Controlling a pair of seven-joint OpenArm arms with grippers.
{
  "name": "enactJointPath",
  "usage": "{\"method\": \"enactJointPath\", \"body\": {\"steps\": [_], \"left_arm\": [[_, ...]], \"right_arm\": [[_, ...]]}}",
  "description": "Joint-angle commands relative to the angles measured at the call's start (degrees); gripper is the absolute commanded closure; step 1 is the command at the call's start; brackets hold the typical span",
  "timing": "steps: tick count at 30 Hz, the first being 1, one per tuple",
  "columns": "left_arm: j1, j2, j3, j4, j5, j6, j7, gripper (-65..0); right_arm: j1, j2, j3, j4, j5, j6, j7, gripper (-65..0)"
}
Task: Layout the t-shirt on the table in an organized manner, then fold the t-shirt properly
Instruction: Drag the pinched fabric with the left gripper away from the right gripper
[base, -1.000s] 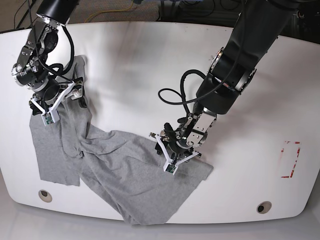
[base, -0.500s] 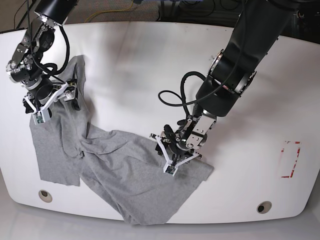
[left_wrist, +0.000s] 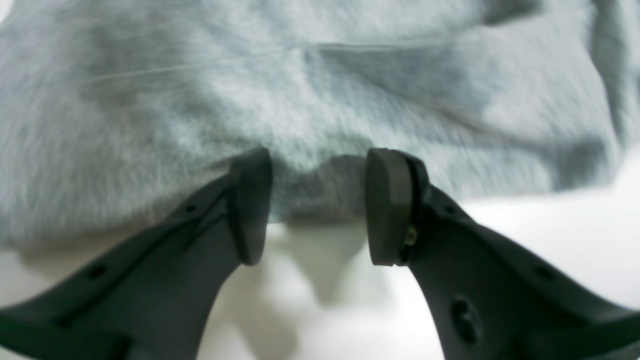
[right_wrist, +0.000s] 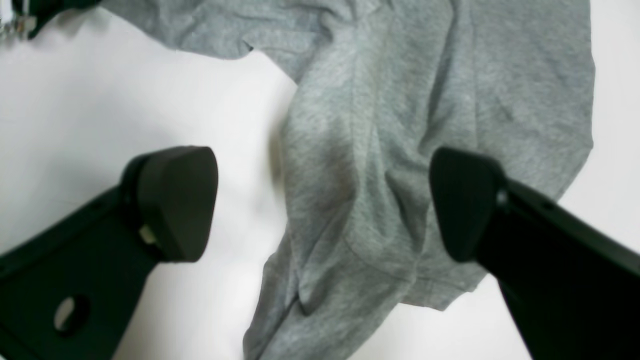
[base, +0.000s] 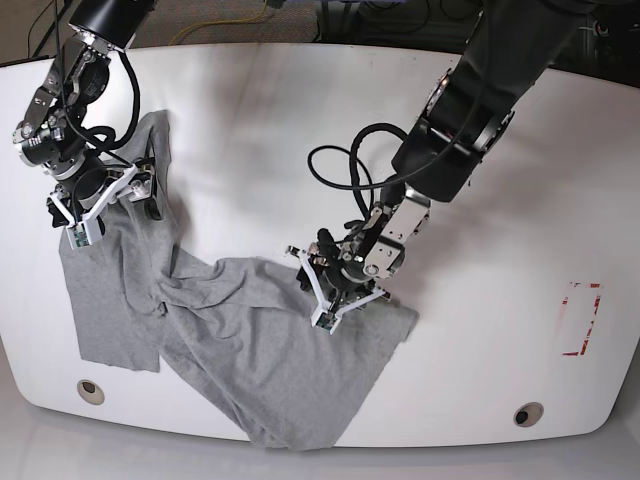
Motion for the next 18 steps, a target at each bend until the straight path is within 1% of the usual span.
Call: {"method": "enactJointPath", "body": {"steps": [1, 4, 10, 15, 18], "left_arm": [[3.4, -1.7, 0.1, 4.6, -1.0, -1.1, 9.0, -27.1], [6.2, -3.3, -1.4, 10.8, -1.0, -1.0, 11.9, -27.1], [12.6, -6.4, -6.7, 21.8, -0.6, -0.9, 17.4, -27.1], [16.7, -8.6, -9.4, 27.8, -0.5, -0.9, 19.9, -27.1], [19.7, -10.9, -11.0, 32.4, -0.7, -0.9, 21.9, -27.1]], "right_arm": [[0.6, 0.9, 0.3, 1.0, 1.2, 0.1, 1.5, -65.0], [0.6, 0.9, 0.3, 1.0, 1.2, 0.1, 1.5, -65.0], [0.3, 0.9, 0.3, 1.0, 1.2, 0.1, 1.5, -65.0], [0.3, 0.9, 0.3, 1.0, 1.2, 0.1, 1.5, -65.0], [0.3, 0.9, 0.3, 1.0, 1.4, 0.1, 1.5, -65.0]]}}
